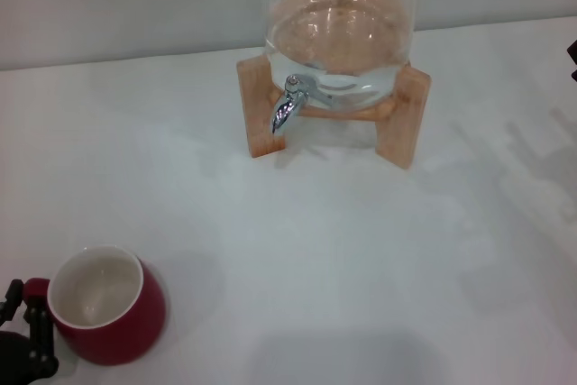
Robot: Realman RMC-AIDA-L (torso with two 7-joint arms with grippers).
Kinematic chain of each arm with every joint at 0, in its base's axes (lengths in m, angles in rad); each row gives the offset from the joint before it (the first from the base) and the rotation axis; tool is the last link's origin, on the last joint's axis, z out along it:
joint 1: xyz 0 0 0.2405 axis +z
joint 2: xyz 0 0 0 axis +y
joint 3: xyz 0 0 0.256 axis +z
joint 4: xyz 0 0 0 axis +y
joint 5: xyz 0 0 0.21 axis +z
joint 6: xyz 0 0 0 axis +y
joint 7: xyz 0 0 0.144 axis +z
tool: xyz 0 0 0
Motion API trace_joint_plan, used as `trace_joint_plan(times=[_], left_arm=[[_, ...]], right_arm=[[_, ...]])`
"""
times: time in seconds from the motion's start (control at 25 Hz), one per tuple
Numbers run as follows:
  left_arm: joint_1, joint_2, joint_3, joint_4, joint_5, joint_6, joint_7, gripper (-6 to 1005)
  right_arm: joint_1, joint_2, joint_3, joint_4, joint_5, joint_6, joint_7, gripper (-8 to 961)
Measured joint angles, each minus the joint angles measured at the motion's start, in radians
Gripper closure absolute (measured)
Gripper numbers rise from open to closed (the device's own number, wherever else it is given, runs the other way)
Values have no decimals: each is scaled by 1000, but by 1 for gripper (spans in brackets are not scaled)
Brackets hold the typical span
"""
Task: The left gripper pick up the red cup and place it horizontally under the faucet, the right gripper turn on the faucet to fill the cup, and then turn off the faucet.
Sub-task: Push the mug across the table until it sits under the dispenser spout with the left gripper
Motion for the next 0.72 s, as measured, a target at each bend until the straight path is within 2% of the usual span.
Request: trace_joint_plan(times=[0.32,0.72], left_arm=[[-43,5,1,-3,-1,0,-7,821],[-162,6,-8,-77,-11,-19,-76,821]], right_arm=[[-1,0,-1,0,0,-1,1,95],[-2,0,-1,-1,0,-2,7,95]])
